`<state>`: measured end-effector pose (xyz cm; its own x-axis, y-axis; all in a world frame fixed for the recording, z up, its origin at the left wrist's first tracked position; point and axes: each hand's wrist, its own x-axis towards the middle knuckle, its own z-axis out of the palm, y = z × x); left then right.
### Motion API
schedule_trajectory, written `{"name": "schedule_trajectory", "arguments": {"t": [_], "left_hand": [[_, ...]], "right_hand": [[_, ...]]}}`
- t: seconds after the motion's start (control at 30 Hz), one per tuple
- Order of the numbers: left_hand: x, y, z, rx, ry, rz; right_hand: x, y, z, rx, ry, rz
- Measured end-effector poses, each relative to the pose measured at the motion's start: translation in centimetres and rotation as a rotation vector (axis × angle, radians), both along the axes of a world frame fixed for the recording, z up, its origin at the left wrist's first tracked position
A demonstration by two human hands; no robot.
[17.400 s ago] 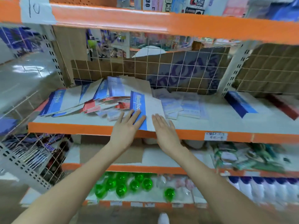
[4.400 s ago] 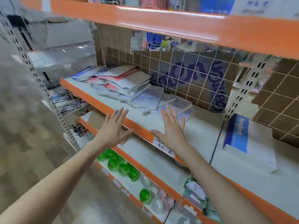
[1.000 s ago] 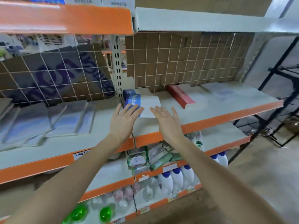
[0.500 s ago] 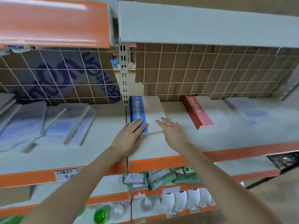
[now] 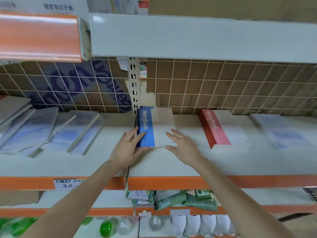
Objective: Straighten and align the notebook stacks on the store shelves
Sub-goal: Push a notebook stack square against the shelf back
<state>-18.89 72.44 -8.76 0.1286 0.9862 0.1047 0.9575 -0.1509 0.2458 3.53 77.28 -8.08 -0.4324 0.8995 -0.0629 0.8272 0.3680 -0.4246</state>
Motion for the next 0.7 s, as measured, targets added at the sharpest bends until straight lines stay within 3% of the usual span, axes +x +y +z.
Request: {"name": "schedule_trajectory", "arguments": {"t": [0.47, 0.7], "left_hand": [[0.1, 0.3, -0.6, 0.023, 0.049, 0.064], [-0.1, 0.5, -1.0, 0.029, -0.03, 0.056]], "right_hand": [[0.3, -0.5, -0.9, 0.136, 0.054, -0.088], [0.3, -0.6, -1.4, 0.141, 0.107, -0.153]]}}
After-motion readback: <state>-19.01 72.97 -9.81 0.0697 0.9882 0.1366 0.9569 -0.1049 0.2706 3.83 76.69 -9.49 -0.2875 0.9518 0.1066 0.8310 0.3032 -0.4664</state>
